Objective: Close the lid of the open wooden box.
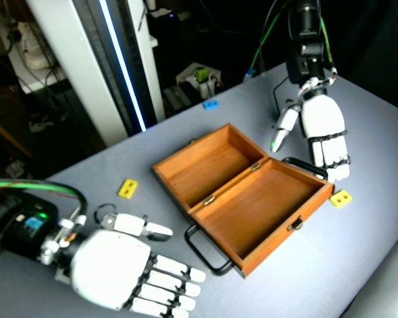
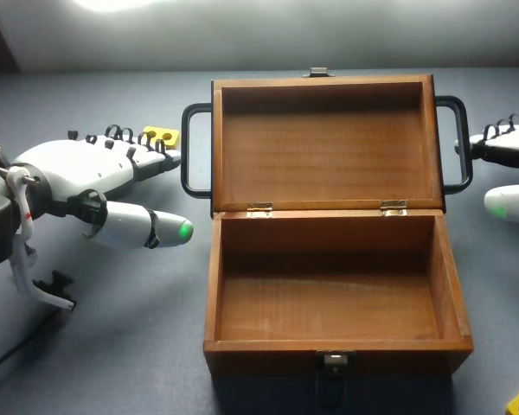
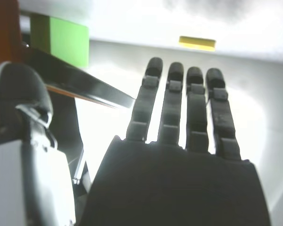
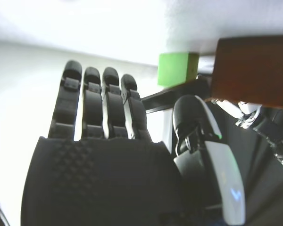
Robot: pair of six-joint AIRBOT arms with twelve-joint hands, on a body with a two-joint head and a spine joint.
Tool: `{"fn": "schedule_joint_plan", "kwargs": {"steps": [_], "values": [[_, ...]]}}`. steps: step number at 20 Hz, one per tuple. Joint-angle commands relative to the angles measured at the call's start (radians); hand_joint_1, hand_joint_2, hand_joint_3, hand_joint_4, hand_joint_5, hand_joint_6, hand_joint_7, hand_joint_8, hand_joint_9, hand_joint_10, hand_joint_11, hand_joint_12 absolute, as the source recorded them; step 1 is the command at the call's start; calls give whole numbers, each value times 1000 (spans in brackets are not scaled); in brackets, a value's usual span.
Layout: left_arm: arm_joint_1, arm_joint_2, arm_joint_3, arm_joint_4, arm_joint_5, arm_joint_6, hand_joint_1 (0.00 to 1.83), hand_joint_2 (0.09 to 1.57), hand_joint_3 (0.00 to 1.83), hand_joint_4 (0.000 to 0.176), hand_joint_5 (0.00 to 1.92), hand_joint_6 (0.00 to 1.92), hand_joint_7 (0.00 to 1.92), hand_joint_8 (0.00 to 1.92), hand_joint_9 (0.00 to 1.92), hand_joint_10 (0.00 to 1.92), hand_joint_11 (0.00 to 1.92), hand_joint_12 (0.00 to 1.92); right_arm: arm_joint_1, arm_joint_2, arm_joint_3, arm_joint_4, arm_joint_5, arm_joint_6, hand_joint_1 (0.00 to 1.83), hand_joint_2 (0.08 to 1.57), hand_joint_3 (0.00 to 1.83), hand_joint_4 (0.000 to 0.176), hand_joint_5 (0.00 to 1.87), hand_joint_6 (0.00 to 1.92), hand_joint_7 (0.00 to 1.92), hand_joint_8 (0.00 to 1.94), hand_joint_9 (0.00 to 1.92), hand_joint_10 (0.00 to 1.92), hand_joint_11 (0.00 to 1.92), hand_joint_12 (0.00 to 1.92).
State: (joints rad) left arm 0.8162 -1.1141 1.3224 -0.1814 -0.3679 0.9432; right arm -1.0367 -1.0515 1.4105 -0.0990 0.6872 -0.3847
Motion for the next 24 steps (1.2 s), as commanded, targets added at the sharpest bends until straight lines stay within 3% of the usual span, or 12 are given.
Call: {"fn": "schedule_joint_plan", "kwargs": {"steps": [1,2,3,6,8,9,13,17,20,21,22,24], "values": [[-16,-6,9,1,-85,0,0,1060,0,0,0,0,0,0,0,0,0,0,16,-1,7,23,102,9,0,1436,0,0,146,6,131,3,70,3,85,4],[-20,-9,10,6,-84,0,0,1184,8,0,21,0,0,0,0,0,0,0,18,-2,6,18,102,11,0,1430,0,0,149,7,136,5,76,5,96,9],[-25,-11,10,13,-81,0,0,1187,4,0,22,0,0,0,0,0,0,0,20,-2,6,14,102,13,0,1440,0,0,147,5,135,4,79,6,99,10],[-39,-21,9,35,-72,1,0,1393,23,0,49,0,0,0,0,0,0,0,27,-3,0,-5,104,18,0,1424,0,0,140,1,135,3,73,2,86,3],[-47,-24,5,45,-76,1,0,1374,3,0,43,0,0,0,0,0,0,0,30,-4,-2,-12,108,23,0,1426,0,0,145,4,137,3,82,5,95,7],[-52,-24,-1,50,-87,1,0,1440,12,0,70,2,33,2,15,1,0,0,30,-4,-3,-17,114,30,0,1444,0,0,152,7,137,4,81,4,93,7],[-53,-1,-39,65,-137,0,0,1376,0,0,58,0,18,1,0,0,0,0,30,-4,-9,-24,141,44,0,1444,0,0,157,6,150,6,84,3,92,6],[-67,24,-75,101,-169,0,0,1032,0,0,4,0,0,0,0,0,0,0,30,-4,-16,-31,156,51,0,1426,0,0,151,2,127,0,65,0,71,0],[-72,52,-109,117,-215,0,0,1138,0,0,0,0,21,7,17,7,0,0,30,5,-30,-39,187,63,0,1434,0,0,128,0,113,0,54,0,61,0],[-72,63,-121,119,-232,-1,0,1202,12,12,16,6,46,15,34,12,0,0,30,12,-40,-44,201,63,0,1450,6,0,131,2,121,4,58,2,64,3],[-72,71,-130,121,-245,-1,0,1260,38,0,17,6,51,15,37,12,0,0,30,17,-48,-48,213,63,0,1452,6,0,130,2,118,2,51,0,62,2],[-71,86,-147,125,-268,-1,0,1259,0,0,39,3,65,1,49,0,0,0,30,26,-61,-53,237,63,0,1439,0,0,129,1,122,4,52,1,70,6]]}}
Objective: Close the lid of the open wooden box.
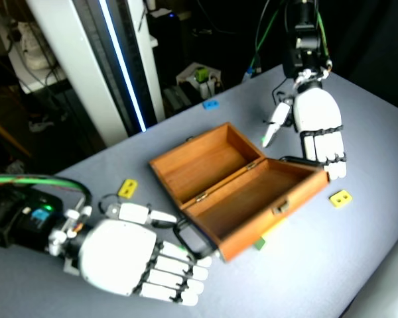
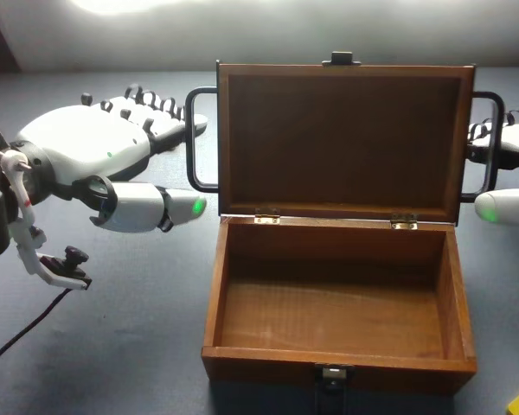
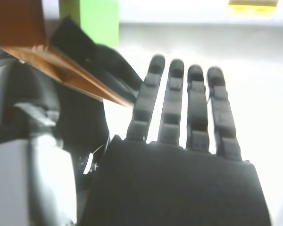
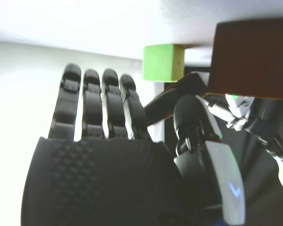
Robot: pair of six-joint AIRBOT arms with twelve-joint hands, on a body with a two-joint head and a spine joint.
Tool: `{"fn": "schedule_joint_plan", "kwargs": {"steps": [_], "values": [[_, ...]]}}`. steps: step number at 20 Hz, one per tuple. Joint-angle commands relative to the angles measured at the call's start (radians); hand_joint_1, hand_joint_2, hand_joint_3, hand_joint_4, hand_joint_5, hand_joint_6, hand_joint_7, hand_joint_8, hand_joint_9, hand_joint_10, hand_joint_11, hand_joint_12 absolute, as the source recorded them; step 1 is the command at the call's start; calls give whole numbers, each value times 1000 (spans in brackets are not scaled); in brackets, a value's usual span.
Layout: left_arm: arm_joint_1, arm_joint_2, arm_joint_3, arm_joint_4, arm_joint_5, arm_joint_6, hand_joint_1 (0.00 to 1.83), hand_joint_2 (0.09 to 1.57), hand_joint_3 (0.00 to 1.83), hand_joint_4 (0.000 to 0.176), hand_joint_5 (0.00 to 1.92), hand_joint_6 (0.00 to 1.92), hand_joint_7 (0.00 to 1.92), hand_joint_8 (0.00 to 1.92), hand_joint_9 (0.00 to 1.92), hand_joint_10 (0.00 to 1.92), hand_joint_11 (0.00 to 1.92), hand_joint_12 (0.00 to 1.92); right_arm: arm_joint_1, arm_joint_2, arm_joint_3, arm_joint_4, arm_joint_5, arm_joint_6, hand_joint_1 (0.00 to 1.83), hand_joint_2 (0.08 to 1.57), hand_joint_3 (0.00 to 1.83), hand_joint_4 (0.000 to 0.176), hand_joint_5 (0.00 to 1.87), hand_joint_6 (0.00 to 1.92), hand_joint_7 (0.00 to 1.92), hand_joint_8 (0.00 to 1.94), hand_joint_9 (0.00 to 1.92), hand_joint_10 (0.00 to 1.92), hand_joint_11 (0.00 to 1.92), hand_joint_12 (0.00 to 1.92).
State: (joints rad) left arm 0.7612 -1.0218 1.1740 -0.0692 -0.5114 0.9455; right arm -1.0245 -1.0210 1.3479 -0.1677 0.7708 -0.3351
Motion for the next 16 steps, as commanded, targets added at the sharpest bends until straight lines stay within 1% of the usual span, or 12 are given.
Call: {"fn": "schedule_joint_plan", "kwargs": {"steps": [1,2,3,4,5,7,9,10,11,13,15,16], "values": [[-11,-1,-8,13,-140,-4,0,1265,1,3,18,2,36,0,35,0,0,0,18,2,-7,15,171,14,0,1474,14,0,120,0,117,0,42,0,54,0],[-8,1,-11,14,-145,-6,0,1265,1,3,18,2,36,0,35,0,0,0,18,5,-11,14,178,14,0,1474,14,0,120,0,117,0,42,0,54,0],[-6,3,-14,16,-152,-8,0,1269,3,13,7,0,25,0,17,0,0,0,18,7,-14,13,186,14,0,1484,17,0,128,4,121,3,44,2,55,2],[-3,6,-19,19,-160,-12,0,1255,0,14,1,0,22,0,17,1,0,0,18,12,-20,11,197,14,0,1491,18,0,131,5,125,4,43,1,50,0],[-1,9,-23,21,-166,-13,0,1244,0,0,5,2,19,0,12,0,0,0,18,15,-24,10,205,14,0,1471,7,0,133,5,130,5,50,4,65,7],[8,22,-38,23,-190,-16,0,1232,0,0,0,0,0,0,0,0,0,0,18,27,-40,4,231,14,0,1506,20,0,139,6,135,6,50,3,62,6],[18,36,-52,23,-214,-22,0,1316,27,0,0,0,0,0,0,0,1,0,18,37,-53,-1,253,14,0,1525,21,0,128,1,128,2,38,2,46,3],[25,44,-58,23,-227,-26,0,1396,62,0,0,0,0,0,0,0,0,0,18,44,-61,-4,263,14,0,1512,13,0,130,2,132,3,44,4,49,5],[32,51,-66,23,-243,-30,0,1499,44,0,0,0,3,0,0,0,0,0,18,52,-69,-9,272,14,0,1505,9,0,130,2,136,5,51,7,67,13],[45,65,-81,23,-270,-35,0,1517,18,0,51,5,70,6,86,10,0,0,18,65,-86,-17,290,14,0,1451,0,0,94,0,111,0,27,0,38,1],[60,77,-93,23,-297,-47,0,1541,23,0,65,6,98,11,106,10,0,0,18,74,-102,-25,313,14,0,1451,0,0,86,0,96,0,24,1,45,5],[68,84,-100,23,-308,-54,0,1565,42,0,70,6,79,2,96,4,23,10,18,79,-114,-33,325,14,55,1437,0,0,88,1,102,2,34,4,66,15]]}}
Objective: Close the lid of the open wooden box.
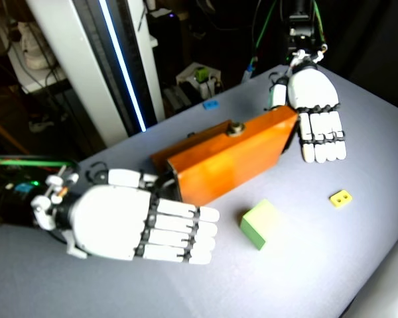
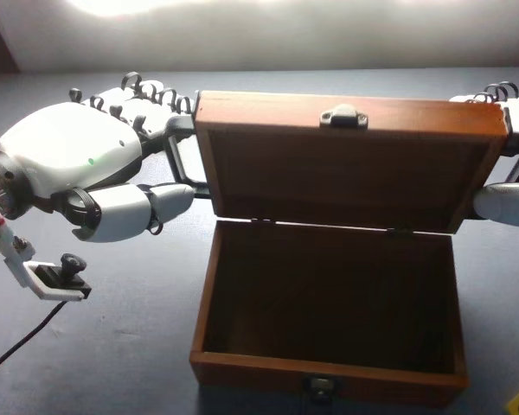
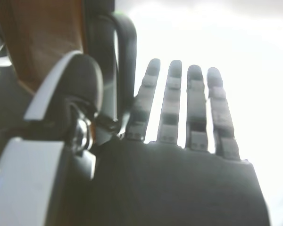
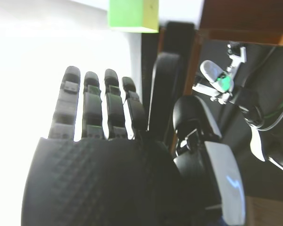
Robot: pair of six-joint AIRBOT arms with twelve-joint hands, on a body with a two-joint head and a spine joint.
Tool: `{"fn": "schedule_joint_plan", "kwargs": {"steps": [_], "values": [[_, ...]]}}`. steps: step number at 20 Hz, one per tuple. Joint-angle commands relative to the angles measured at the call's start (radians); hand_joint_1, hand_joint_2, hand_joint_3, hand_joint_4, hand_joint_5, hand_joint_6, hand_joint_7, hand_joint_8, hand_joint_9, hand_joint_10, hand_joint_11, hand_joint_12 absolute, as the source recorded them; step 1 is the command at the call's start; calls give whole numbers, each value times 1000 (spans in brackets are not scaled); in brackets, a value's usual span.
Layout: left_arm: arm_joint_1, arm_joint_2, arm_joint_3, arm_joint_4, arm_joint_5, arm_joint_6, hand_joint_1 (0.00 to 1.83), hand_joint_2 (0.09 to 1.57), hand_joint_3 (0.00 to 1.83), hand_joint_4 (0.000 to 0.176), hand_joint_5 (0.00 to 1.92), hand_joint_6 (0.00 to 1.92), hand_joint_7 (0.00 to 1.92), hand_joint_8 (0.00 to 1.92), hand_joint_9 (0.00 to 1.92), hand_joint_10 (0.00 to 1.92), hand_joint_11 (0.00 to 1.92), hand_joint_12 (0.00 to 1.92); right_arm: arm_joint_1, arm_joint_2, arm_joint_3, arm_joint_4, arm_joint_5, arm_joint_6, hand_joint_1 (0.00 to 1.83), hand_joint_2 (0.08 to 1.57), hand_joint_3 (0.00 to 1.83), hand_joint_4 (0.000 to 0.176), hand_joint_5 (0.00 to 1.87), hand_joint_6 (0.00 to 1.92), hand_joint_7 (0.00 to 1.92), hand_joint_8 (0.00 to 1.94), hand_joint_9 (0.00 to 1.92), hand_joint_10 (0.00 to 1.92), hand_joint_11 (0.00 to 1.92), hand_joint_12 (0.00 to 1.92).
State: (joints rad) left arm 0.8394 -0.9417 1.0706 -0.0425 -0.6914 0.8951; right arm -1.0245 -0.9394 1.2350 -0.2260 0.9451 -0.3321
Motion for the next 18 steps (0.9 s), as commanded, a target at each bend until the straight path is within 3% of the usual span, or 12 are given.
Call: {"fn": "schedule_joint_plan", "kwargs": {"steps": [1,4,6,10,11,12,13,15,16,17,18], "values": [[-2,11,-3,-4,-140,-8,0,1565,41,0,70,5,64,0,93,2,62,27,18,3,-12,17,159,11,126,1420,0,0,83,2,95,3,31,2,73,20],[21,27,-23,-4,-172,-15,0,1570,23,0,91,5,63,2,136,13,117,55,17,16,-46,-4,177,11,377,1335,0,0,80,1,100,0,46,2,112,51],[34,37,-35,-4,-192,-26,0,1560,11,0,128,4,99,3,239,15,187,97,11,25,-62,-8,184,11,354,1304,0,0,79,0,103,1,48,2,112,56],[77,75,-73,-15,-235,-36,0,1571,55,0,173,7,130,7,144,0,57,81,-20,30,-75,-3,187,11,430,1264,0,0,69,0,95,0,47,0,113,68],[86,84,-80,-18,-245,-36,0,1571,64,0,182,9,145,10,149,2,57,82,-25,30,-77,0,188,11,477,1249,0,3,51,1,88,0,36,0,97,63],[91,88,-85,-20,-251,-36,0,1571,65,0,166,0,153,11,160,7,45,78,-27,30,-80,0,189,11,582,1190,0,20,43,1,90,1,35,2,83,61],[99,91,-90,-24,-258,-36,0,1571,65,0,166,0,153,11,160,7,45,78,-30,32,-82,1,190,11,582,1190,0,20,43,1,90,1,35,2,83,61],[116,93,-95,-29,-264,-39,0,1571,68,0,138,1,145,2,178,6,66,91,-44,36,-87,12,195,11,627,1095,0,38,9,0,70,0,29,0,85,78],[120,94,-97,-29,-264,-41,0,1571,68,0,138,1,145,2,178,6,66,91,-51,36,-88,16,195,11,627,1095,0,38,9,0,70,0,29,0,85,78],[129,97,-103,-29,-265,-43,0,1545,27,1,127,0,150,1,317,16,101,112,-65,36,-89,24,196,11,632,1087,0,17,4,0,69,1,33,2,81,79],[139,100,-109,-30,-268,-43,0,1569,57,0,111,0,131,0,237,0,73,101,-77,36,-92,29,201,12,632,1064,0,31,0,0,4,0,0,0,20,57]]}}
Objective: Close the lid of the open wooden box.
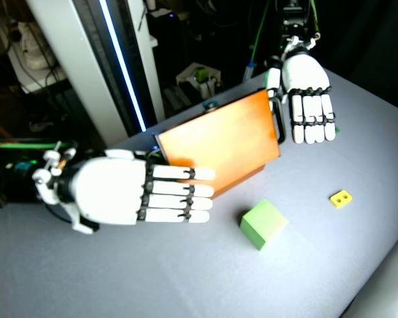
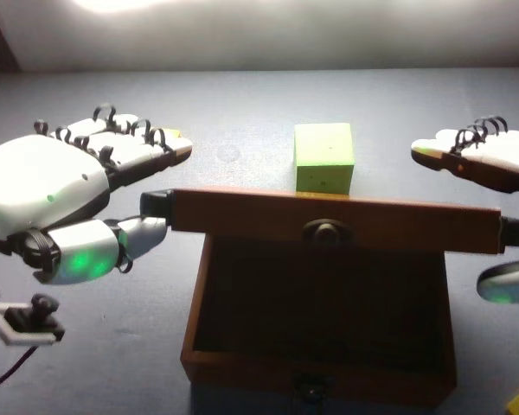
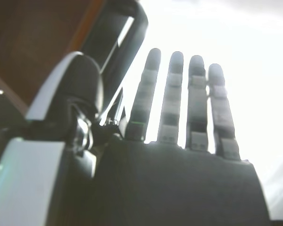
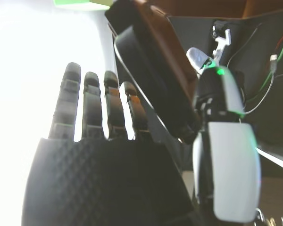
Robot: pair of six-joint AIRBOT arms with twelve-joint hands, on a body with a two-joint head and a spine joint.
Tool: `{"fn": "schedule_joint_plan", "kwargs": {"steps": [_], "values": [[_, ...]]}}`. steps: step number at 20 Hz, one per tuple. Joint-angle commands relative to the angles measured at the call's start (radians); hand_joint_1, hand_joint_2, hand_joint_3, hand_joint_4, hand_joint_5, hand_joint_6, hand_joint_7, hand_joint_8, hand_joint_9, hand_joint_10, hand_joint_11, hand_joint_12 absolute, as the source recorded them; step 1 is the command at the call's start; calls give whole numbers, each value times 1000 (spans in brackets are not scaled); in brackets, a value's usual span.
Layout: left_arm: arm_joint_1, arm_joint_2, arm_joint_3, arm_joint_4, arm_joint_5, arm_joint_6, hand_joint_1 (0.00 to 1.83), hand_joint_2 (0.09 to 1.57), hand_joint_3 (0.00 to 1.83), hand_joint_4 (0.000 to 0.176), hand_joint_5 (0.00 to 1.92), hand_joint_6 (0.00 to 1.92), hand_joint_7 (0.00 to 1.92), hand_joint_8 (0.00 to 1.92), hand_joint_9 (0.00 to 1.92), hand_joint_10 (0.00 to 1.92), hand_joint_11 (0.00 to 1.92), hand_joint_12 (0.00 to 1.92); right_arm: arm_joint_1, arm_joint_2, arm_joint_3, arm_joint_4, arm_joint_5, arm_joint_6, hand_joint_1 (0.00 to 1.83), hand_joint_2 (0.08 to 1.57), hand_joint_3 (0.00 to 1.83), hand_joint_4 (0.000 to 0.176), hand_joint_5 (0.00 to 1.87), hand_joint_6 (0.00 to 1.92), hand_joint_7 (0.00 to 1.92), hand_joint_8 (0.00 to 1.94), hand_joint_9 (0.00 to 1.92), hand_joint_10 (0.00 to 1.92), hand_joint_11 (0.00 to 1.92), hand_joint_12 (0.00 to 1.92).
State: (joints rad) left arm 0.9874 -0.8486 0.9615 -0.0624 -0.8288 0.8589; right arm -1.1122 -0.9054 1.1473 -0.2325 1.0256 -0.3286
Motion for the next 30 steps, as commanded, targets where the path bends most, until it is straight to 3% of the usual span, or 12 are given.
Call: {"fn": "schedule_joint_plan", "kwargs": {"steps": [1,3,5,7,9,10,13,17,19,26,28,30], "values": [[-3,7,-2,-14,-132,-7,0,1569,57,0,111,0,131,0,237,0,73,101,6,2,-5,37,124,12,632,1064,0,31,0,0,4,0,0,0,20,57],[13,4,-2,-29,-132,-7,0,1531,10,9,92,0,102,0,496,33,91,119,2,5,-9,38,138,21,708,1011,0,80,0,0,0,0,0,0,0,1],[25,-2,-2,-41,-132,-7,0,1534,9,2,74,0,106,3,484,9,102,128,-1,15,-18,39,154,21,750,1001,0,70,0,0,0,0,0,0,0,0],[35,-7,-2,-48,-132,-7,0,1494,0,6,85,2,106,1,528,2,171,208,-13,29,-26,45,169,21,807,986,0,94,0,0,0,0,0,0,0,0],[40,-8,-2,-51,-132,-9,0,1510,7,0,97,4,107,1,217,0,52,176,-29,48,-34,54,178,21,823,966,0,97,0,0,0,0,0,0,0,0],[41,-9,-2,-51,-133,-10,0,1519,5,2,95,1,106,0,390,22,55,191,-36,54,-36,60,185,21,788,966,0,109,0,0,0,0,0,0,0,0],[49,-14,-5,-52,-136,-16,0,1570,32,0,106,5,104,2,413,21,82,209,-79,96,-64,72,224,21,731,990,0,88,0,0,0,0,0,0,0,0],[64,-21,-5,-56,-136,-30,0,1571,127,0,128,5,105,1,122,1,12,188,-119,140,-98,77,288,20,677,1019,10,60,0,0,0,0,0,0,0,0],[71,-23,-5,-58,-138,-34,0,1571,109,0,119,0,85,0,118,3,15,197,-119,142,-99,78,300,18,667,1016,6,84,0,0,0,0,0,0,0,0],[88,-22,-8,-72,-149,-36,0,1539,37,0,159,8,132,12,122,2,0,203,-119,142,-99,90,316,11,654,1026,4,101,0,0,0,0,0,0,5,2],[85,-10,-8,-90,-206,-36,0,1569,68,0,133,0,107,0,109,0,0,279,-119,142,-99,111,341,-5,418,1081,20,50,0,0,0,0,0,0,49,20],[71,-3,-7,-92,-272,-36,0,1537,51,0,121,0,95,0,90,0,0,232,-119,138,-95,140,372,-30,372,1128,12,26,0,0,0,0,0,0,50,18]]}}
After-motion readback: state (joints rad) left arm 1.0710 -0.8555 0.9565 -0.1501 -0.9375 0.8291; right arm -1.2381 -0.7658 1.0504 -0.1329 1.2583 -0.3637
